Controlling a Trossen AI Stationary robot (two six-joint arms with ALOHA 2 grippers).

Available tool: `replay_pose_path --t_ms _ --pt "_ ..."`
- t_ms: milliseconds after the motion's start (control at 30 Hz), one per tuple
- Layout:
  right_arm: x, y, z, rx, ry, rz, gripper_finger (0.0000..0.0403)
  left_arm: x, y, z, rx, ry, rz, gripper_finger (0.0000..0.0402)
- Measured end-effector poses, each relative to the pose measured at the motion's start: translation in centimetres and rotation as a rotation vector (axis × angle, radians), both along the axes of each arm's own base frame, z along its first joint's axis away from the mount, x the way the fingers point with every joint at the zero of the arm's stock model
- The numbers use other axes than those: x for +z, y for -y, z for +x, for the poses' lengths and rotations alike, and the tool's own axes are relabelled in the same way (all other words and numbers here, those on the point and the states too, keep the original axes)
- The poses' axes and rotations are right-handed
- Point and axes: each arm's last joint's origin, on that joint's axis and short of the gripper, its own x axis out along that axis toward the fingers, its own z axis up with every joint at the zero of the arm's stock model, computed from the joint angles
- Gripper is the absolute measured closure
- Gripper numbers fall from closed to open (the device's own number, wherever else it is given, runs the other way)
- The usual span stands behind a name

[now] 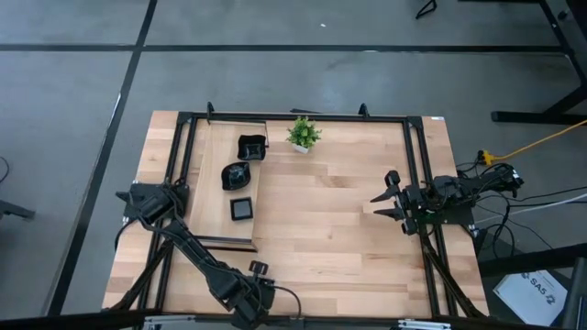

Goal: Pick & Place Mini shaped plates
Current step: Stack the black square plate on top of the black square plate on the shelf

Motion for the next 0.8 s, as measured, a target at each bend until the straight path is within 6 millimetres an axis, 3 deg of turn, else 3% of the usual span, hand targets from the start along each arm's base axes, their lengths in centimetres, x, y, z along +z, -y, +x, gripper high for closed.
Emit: replay_pose_path --t_ms 400,700,800 --pt "0.00 0.00 0.00 0.000 0.000 0.000 0.0250 -0.04 -0.33 0.14 0.023 0.030 0.053 0.0309" --pt "0.00 0.00 0.00 0.000 0.000 0.000 0.0250 -0.06 -0.39 0.09 0.026 0.032 0.066 0.0387" --pt "0.00 0.00 0.00 0.000 0.000 0.000 0.0250 -0.04 -0.40 0.12 0.027 0.034 0.066 0.0395"
